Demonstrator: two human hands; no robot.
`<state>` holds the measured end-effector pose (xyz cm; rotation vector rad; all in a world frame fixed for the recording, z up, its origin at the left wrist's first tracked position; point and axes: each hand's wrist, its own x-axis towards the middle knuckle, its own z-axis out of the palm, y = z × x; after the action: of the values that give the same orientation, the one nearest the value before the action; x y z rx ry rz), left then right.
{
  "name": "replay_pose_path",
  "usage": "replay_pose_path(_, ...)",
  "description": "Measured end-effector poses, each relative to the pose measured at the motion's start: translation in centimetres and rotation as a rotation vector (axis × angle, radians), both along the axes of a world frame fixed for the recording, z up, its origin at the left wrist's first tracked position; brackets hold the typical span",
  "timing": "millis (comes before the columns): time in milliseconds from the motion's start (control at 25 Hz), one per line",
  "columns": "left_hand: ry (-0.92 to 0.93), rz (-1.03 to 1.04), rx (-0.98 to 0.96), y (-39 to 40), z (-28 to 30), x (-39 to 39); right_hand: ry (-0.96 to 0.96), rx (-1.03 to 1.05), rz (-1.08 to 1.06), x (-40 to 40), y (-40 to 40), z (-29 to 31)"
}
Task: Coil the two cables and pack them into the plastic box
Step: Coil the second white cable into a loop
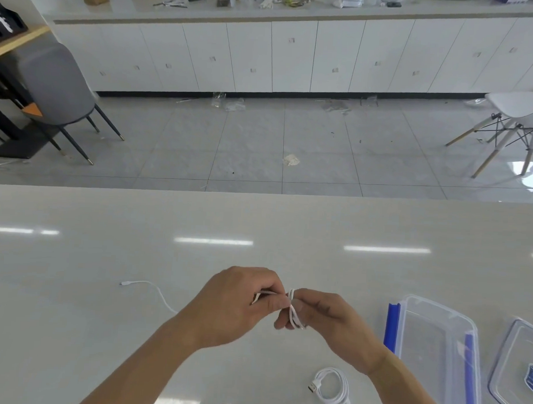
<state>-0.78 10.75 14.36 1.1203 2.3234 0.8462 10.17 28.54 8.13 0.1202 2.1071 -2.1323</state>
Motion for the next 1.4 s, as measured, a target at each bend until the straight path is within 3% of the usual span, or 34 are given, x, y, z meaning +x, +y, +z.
replay_pose_path(240, -0.280, 0.060, 0.237, -0.5, -0.1, -2.0, -0.010, -0.298, 0.048, 0.7, -1.3, 0.8)
replay_pose_path(480, -0.440, 0.252, 0.430, 0.6, -3.6, -0.7, 0.096, -0.612, -0.080, 0.6, -2.1, 2.0)
replay_pose_path(720, -0.342, 0.361, 0.340, 2.4, -7.4, 3.5, 0.139, -0.813, -0.408, -1.1, -2.0, 1.6)
replay_pose_path(960, -0.209, 0.311, 0.130, 2.0, -7.0, 4.0, 0.191, -0.415, -0.441, -1.0, -1.9, -0.7)
replay_pose_path(1240, -0.198, 0.215, -0.001, 0.2, -3.7, 2.0, 0.077, 0.381, -0.165, -0.7, -0.7, -1.4)
replay_pose_path(1400, -0.074, 0.122, -0.056, 0.0, -1.8, 0.9, 0.120, 0.512, -0.052, -0.7, -1.3, -0.8)
